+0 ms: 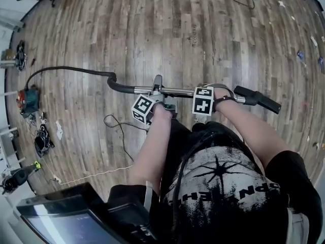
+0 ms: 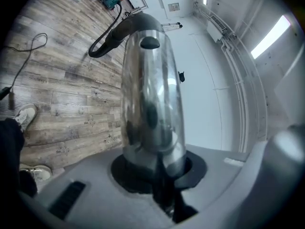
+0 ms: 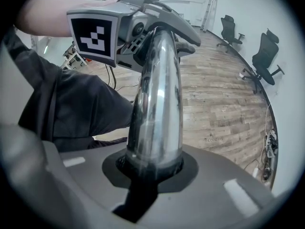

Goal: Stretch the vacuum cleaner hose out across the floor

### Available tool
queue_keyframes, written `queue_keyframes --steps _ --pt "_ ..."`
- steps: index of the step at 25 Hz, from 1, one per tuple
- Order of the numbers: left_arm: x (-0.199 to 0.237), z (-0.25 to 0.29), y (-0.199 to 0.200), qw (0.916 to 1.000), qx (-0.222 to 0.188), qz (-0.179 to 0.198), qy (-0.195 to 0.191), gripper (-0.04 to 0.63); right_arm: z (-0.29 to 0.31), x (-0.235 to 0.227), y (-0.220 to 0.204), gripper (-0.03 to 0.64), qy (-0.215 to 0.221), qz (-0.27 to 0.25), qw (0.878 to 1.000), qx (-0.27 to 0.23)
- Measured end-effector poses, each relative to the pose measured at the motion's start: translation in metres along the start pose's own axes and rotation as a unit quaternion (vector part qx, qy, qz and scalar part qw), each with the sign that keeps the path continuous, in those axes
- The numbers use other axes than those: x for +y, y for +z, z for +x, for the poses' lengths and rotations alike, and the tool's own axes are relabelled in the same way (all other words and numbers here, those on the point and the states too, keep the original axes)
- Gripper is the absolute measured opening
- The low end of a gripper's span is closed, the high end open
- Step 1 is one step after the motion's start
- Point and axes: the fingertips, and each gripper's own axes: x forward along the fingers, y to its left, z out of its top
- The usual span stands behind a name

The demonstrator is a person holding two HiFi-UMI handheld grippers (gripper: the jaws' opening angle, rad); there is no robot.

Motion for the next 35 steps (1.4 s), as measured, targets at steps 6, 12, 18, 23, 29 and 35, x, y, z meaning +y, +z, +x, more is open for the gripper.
queue_keyframes --steps 6,12,18,23,29,35 --pt "0.018 0.012 -0.001 0.9998 0.018 -0.004 0.007 0.072 0.013 -0.005 -0.002 0.072 0.014 0.008 1.0 0.009" --pt "0.037 0.039 -0.001 0.997 0.074 -0.023 0.007 0.077 0.029 -0.018 0.0 0.072 0.012 0.043 0.998 0.033" --pt "0.044 0.065 -0.034 0.9791 0.193 -0.055 -0.033 0.116 0.039 -0.047 -0.025 0.072 -0.004 0.033 0.997 0.076" --pt "0.06 0.08 -0.05 0.964 0.263 -0.033 -0.023 0.154 0.049 -0.07 -0.041 0.071 -0.001 0.034 0.995 0.092" --pt "0.084 0.085 -0.059 0.9623 0.271 -0.021 0.004 0.193 0.079 -0.084 -0.055 0.072 0.003 0.065 0.995 0.073" --pt "0.133 0.096 -0.069 0.9638 0.264 0.031 0.02 0.156 0.143 -0.112 -0.094 0.072 -0.015 0.063 0.996 0.054"
